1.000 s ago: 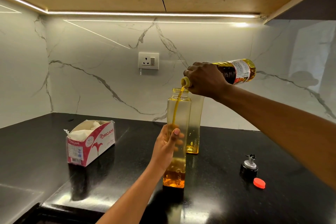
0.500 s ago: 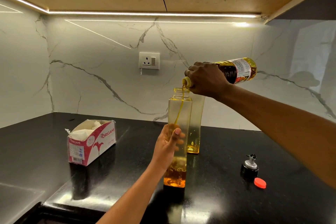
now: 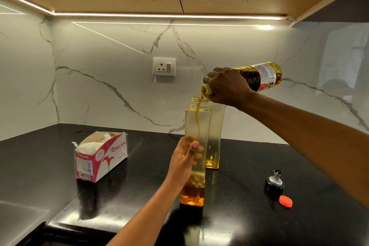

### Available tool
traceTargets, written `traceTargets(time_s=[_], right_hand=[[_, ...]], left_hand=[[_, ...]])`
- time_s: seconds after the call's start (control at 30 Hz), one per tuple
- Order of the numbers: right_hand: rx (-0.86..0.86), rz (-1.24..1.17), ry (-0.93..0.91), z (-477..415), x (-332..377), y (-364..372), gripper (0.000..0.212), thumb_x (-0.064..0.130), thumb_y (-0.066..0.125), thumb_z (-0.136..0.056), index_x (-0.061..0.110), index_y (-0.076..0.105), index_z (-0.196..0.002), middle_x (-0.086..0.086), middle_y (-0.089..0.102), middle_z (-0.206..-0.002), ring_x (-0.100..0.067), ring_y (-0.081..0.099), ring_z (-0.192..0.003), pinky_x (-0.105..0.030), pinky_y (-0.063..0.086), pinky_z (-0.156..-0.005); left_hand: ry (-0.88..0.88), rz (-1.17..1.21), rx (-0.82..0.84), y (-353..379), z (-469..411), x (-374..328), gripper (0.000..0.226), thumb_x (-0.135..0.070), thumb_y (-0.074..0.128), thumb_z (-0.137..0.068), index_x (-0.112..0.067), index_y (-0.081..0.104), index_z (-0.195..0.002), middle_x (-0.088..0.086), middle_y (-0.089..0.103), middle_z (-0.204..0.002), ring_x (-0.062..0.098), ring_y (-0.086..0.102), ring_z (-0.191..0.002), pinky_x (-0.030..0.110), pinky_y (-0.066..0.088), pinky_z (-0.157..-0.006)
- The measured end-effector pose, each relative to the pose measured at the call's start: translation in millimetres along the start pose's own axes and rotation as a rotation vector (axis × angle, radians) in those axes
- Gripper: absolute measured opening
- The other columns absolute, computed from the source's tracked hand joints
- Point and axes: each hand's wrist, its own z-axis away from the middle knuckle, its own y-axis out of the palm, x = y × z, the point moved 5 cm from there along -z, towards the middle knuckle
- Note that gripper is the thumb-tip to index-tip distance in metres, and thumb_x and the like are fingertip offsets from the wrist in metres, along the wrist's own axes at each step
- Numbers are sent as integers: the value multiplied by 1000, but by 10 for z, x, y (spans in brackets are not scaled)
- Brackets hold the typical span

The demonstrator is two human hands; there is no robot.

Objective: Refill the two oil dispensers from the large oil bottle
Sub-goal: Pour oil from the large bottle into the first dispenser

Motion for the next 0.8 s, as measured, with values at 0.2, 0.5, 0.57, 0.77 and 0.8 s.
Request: traceTargets(time_s=[0.2, 0.5, 0.57, 0.77, 0.8], right_hand=[[-6, 3, -5, -6, 17, -10, 28, 31, 60, -86, 3, 66, -85, -12, 68, -82, -29, 64, -77, -34, 48, -67], [-12, 7, -25, -10, 38, -19, 26, 28, 61, -85, 3, 66, -84, -13, 68, -79, -30, 64, -75, -34, 48, -66], [-14, 9, -26, -12, 39, -22, 26, 28, 61, -85, 3, 66, -84, -12, 68, -79, -29, 63, -75, -34, 48, -66], [-5, -4, -29, -13, 27, 1, 27, 30, 58, -87, 4, 66, -87, -11, 68, -82, -28, 63, -77, -34, 47, -69], [-10, -9, -30, -12, 23, 2, 28, 31, 58, -86, 4, 66, -87, -12, 68, -81, -28, 63, -77, -34, 47, -69]], left_hand=[[-5, 13, 2, 4, 1, -5, 88, -86, 63, -52, -17, 55, -107, -7, 68, -79, 5, 63, -70, 18, 52, -64], [-5, 2, 3, -3, -2, 3, 87, -86, 62, -54, -18, 55, -107, -7, 68, -81, 6, 63, -71, 19, 53, -64], [-6, 0, 7, -1, -1, 4, 86, -86, 62, -54, -19, 55, -107, -8, 69, -80, 6, 63, -71, 19, 52, -63], [-3, -9, -2, -9, -1, 16, 86, -87, 61, -55, -19, 56, -107, -7, 68, -81, 9, 63, -73, 23, 52, -65], [-4, -10, -3, -10, -2, 17, 86, -87, 61, -55, -19, 56, -107, -7, 68, -82, 10, 63, -73, 23, 52, -65]])
